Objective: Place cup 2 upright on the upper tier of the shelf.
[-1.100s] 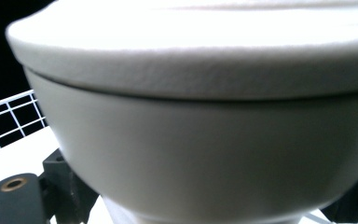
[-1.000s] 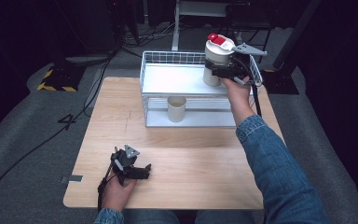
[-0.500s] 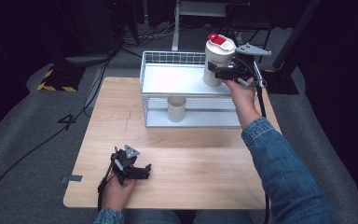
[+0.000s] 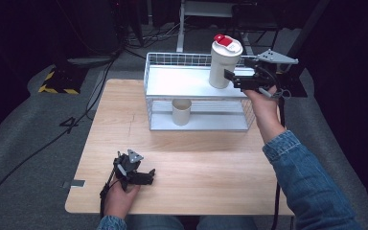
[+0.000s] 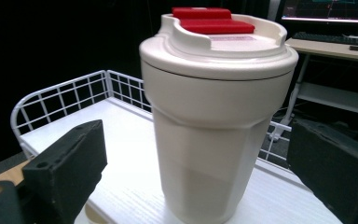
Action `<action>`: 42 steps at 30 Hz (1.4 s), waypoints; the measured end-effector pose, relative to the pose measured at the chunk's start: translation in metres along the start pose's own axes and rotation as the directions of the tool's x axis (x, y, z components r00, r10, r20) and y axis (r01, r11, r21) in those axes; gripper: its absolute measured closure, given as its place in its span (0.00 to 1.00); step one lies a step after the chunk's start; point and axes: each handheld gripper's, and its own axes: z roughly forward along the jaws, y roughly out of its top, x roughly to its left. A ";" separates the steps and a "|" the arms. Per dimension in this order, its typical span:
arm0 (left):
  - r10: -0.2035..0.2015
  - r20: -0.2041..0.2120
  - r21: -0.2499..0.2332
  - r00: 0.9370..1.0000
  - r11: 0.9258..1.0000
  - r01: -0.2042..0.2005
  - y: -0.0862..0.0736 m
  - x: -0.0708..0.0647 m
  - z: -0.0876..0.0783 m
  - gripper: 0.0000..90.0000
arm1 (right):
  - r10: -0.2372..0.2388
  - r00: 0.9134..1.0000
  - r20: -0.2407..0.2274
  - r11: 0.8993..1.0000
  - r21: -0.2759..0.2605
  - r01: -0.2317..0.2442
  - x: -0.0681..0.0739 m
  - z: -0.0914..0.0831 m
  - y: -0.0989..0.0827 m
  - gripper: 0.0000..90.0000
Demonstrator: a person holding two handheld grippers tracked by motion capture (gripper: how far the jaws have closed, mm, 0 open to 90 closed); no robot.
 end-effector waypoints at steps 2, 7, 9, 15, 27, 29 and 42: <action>0.000 0.000 0.000 1.000 1.000 0.000 0.000 0.000 0.000 0.01 | -0.011 1.000 -0.010 1.000 0.000 0.011 0.002 -0.008 0.000 0.06; 0.000 0.000 0.000 1.000 1.000 0.000 0.000 0.000 0.000 0.01 | -0.043 0.999 -0.027 0.999 0.015 0.043 0.007 -0.025 -0.004 0.06; 0.000 0.000 0.000 1.000 1.000 0.000 0.000 0.000 0.000 0.01 | -0.039 0.999 -0.037 0.999 0.018 0.040 0.007 -0.031 -0.007 0.06; 0.000 -0.001 -0.002 1.000 1.000 0.000 0.001 0.000 0.000 0.01 | -0.030 0.998 -0.051 0.999 0.013 0.031 0.007 -0.054 -0.017 0.07; 0.003 0.001 0.002 1.000 1.000 -0.003 0.001 0.000 0.001 0.01 | -0.047 0.996 -0.077 0.996 0.076 0.053 0.006 -0.091 -0.041 0.17; 0.004 0.001 0.001 1.000 1.000 -0.004 0.001 0.000 0.001 0.01 | -0.043 0.996 -0.084 0.996 0.068 0.049 0.006 -0.096 -0.047 0.17; 0.005 0.000 0.001 1.000 1.000 -0.005 0.001 0.000 0.001 0.01 | -0.023 0.997 -0.067 0.991 0.128 0.032 0.004 -0.126 -0.080 0.17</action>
